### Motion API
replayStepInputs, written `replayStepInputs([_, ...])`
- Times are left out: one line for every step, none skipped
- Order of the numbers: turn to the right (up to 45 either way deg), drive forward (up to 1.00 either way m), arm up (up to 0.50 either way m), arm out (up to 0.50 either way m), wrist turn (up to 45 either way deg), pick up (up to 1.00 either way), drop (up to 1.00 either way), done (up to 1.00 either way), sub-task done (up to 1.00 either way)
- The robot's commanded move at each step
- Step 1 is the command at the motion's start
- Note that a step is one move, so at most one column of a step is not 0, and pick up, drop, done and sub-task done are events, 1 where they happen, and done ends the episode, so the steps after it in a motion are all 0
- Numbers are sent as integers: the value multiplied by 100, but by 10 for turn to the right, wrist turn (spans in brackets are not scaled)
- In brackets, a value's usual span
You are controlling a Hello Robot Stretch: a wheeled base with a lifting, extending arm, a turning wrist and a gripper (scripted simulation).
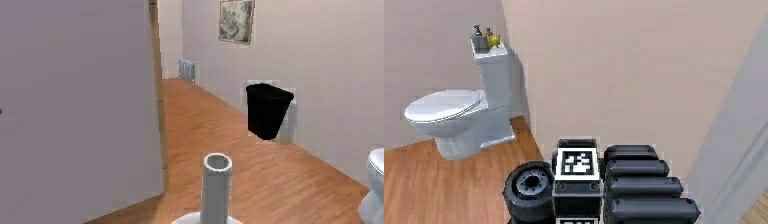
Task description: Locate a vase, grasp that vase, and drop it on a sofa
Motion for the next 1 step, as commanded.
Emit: replayStepInputs([450, 0, 0, 0, 0, 0, 0, 0, 0])
